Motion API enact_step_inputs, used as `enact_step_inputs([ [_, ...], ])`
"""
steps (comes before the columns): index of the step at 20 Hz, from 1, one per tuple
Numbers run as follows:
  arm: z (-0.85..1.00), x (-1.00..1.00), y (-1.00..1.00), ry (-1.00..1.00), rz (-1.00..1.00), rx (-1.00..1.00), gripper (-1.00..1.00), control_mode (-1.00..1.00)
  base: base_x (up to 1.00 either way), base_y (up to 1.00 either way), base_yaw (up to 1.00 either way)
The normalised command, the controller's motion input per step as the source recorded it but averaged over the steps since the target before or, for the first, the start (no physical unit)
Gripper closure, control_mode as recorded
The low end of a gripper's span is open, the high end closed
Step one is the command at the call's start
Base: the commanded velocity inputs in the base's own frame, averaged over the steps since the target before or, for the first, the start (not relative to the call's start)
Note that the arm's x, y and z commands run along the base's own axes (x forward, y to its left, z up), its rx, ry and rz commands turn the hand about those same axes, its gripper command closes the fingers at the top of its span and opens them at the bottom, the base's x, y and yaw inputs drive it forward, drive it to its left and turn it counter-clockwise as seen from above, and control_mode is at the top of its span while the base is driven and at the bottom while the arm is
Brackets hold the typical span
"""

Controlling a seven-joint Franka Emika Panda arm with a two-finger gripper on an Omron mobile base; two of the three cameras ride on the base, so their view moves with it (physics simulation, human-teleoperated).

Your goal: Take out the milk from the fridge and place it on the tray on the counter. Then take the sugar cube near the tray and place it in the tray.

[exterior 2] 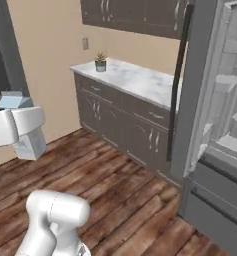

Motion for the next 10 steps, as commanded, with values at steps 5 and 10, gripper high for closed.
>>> enact_step_inputs([
  [5, 0.00, 0.00, 0.00, 0.00, 0.00, 0.00, 1.00, 1.00, 0.00, 0.19, 0.95],
  [10, 0.00, 0.00, 0.00, 0.00, 0.00, 0.00, 1.00, 1.00, 0.00, 0.12, 0.99],
])
